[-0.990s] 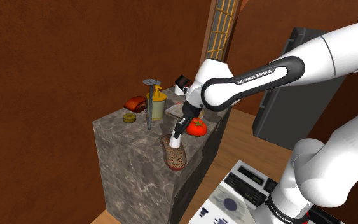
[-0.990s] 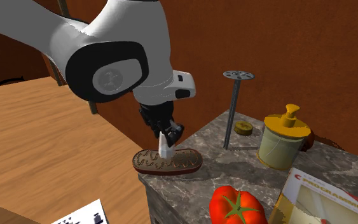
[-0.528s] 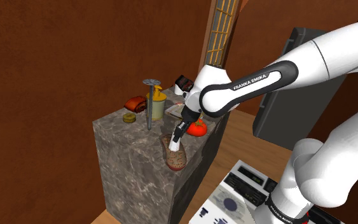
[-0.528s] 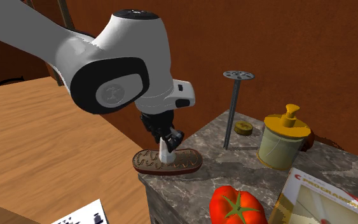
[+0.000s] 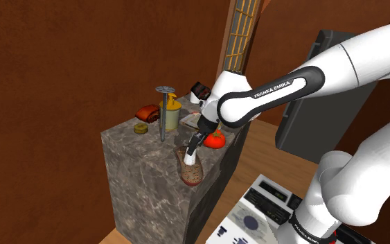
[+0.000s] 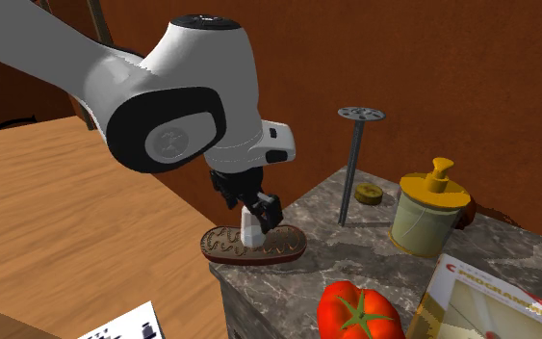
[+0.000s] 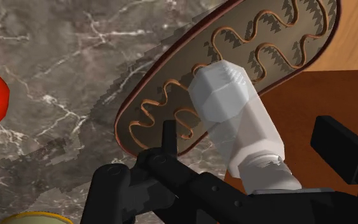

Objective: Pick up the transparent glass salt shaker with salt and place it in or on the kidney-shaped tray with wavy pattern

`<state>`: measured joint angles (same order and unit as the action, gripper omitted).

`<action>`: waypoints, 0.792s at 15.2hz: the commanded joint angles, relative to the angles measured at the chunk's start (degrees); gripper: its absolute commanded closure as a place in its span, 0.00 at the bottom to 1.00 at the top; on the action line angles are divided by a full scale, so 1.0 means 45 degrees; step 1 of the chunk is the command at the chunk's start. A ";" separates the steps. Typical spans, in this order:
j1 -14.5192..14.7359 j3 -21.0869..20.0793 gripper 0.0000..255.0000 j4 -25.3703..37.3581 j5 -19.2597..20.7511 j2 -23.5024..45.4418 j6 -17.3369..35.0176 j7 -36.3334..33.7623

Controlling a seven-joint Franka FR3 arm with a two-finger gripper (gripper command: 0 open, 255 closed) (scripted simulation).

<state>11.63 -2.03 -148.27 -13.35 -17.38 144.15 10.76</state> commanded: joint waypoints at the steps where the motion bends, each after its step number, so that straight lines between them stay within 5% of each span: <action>1: 0.0000 0.0000 0.00 0.0000 0.0000 0.0000 0.0000 0.0000; 5: -0.0221 0.0102 0.00 0.0438 0.0357 -0.1403 -0.1852 -0.0211; 12: -0.0221 0.0103 0.00 0.0438 0.0357 -0.1403 -0.1852 -0.0211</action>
<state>10.64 -1.57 -146.30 -11.75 -23.69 135.84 9.81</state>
